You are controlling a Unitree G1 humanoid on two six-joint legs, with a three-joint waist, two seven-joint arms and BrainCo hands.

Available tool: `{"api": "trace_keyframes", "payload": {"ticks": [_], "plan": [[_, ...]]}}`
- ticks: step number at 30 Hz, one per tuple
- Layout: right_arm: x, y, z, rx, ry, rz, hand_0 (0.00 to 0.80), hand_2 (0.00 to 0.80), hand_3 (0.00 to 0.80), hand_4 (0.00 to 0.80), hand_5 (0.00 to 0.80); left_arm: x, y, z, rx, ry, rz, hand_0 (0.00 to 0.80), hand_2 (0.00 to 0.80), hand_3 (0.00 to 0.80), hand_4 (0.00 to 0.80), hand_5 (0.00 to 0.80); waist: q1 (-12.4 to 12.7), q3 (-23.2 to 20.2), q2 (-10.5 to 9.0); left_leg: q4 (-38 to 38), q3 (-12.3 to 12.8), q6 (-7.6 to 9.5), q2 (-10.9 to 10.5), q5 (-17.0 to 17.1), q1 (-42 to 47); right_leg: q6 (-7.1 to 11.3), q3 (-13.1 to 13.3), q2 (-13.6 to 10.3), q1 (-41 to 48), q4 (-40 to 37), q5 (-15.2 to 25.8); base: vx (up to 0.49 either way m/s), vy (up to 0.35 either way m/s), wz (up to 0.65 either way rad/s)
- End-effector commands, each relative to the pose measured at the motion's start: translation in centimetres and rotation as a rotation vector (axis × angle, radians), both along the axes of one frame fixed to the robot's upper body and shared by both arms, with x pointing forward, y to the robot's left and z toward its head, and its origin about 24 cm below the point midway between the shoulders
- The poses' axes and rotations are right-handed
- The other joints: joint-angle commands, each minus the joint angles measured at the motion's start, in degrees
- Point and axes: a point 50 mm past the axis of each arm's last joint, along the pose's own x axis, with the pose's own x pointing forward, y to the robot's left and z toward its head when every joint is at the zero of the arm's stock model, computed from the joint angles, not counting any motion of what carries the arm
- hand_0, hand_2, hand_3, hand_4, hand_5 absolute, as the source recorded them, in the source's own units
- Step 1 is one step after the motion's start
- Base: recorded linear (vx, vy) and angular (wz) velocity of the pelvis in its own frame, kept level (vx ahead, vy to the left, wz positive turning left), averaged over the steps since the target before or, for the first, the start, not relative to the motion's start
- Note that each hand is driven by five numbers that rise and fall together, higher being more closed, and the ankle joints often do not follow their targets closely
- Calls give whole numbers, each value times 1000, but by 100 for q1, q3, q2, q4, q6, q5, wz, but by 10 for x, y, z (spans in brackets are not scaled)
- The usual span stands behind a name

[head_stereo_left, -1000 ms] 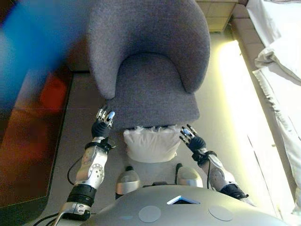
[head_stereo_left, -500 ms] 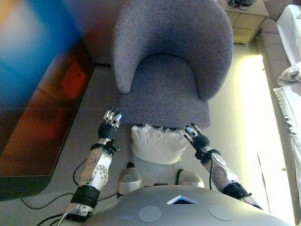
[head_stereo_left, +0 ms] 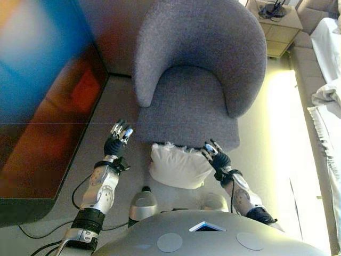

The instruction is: Pick up the cushion and take it to the sofa

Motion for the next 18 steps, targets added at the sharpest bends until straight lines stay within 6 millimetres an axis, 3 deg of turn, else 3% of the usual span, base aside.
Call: {"api": "trace_keyframes", "payload": {"ticks": [1,4,8,12,15,18], "plan": [[34,-7,26,-10,-158,-6,0,0,0,0,0,21,-5,30,14,-157,-61,0,0,0,0,0,-41,193,-29,663,-83,-39,263,-460,-68,433,166,-204,-110,-155,1395,63,-291,11],[37,-8,27,-11,-158,5,0,0,0,0,0,21,0,30,30,-146,-55,0,0,0,0,0,-22,168,14,814,-194,-187,518,-415,-153,462,289,-121,-6,-158,1192,106,-266,14],[36,-5,33,-44,-178,56,0,0,0,0,0,16,3,28,-4,-128,-19,0,0,0,0,0,-89,97,98,508,-308,-303,844,-88,-3,462,443,268,130,-126,712,114,-181,9],[36,-6,40,-49,-215,110,0,0,0,0,0,12,-3,27,-44,-120,-4,0,0,0,0,0,-147,41,148,164,-378,-359,1027,215,151,355,402,624,267,-127,411,59,-146,15],[38,-6,43,-23,-238,136,0,0,0,0,0,11,-13,24,-178,-115,-33,0,0,0,0,0,-168,2,205,225,-318,-403,1045,466,119,178,285,807,369,-175,331,10,-87,17],[39,-2,47,144,-256,104,0,0,0,0,0,17,-31,23,-367,-124,-114,0,0,0,0,0,-160,-18,262,-31,-287,-396,848,522,59,182,86,783,477,-256,330,25,30,34]]}}
